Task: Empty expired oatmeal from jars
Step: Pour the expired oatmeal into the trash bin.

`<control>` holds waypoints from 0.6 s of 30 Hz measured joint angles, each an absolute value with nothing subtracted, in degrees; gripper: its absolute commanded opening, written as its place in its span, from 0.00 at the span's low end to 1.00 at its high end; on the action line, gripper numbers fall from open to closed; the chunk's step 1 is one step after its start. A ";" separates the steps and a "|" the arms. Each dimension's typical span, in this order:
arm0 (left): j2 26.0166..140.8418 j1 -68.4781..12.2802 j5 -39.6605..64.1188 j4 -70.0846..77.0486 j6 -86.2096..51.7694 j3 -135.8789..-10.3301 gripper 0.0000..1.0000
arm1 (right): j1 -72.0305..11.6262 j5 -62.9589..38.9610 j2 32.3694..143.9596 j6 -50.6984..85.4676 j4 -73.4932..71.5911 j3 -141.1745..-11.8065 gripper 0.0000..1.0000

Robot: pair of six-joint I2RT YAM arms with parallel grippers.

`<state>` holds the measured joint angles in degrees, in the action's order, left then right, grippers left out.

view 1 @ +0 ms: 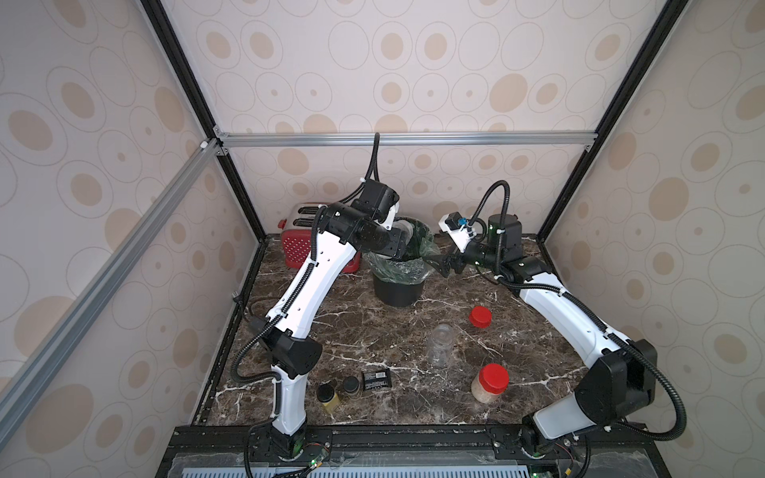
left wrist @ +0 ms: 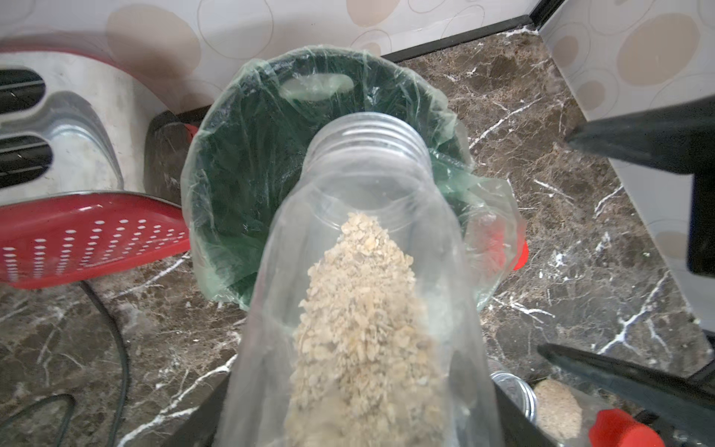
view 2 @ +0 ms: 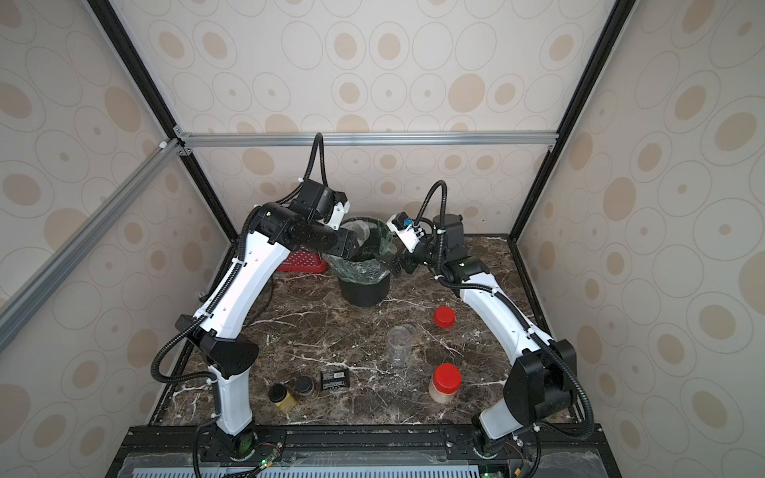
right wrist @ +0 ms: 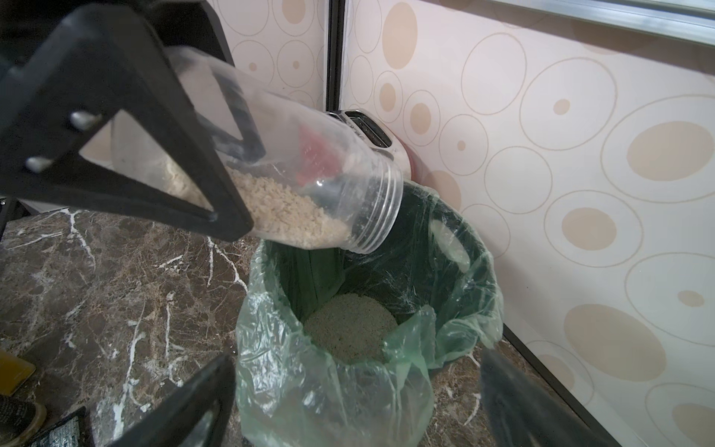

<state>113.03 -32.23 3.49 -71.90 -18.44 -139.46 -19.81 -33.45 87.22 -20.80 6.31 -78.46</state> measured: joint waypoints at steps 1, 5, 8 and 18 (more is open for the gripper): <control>113.21 -32.23 3.79 -72.01 -19.35 -139.55 0.00 | -19.81 -33.58 87.35 -20.99 6.22 -78.46 0.99; 113.71 -32.16 5.23 -72.88 -23.90 -139.57 0.00 | -19.81 -34.26 88.05 -22.13 5.21 -78.46 0.99; 113.93 -31.64 7.07 -72.97 -28.23 -139.57 0.00 | -19.81 -34.83 88.84 -22.59 4.45 -78.56 1.00; 115.39 -27.62 15.88 -72.31 -41.85 -139.65 0.00 | -19.81 -36.42 90.15 -22.72 1.69 -78.85 0.99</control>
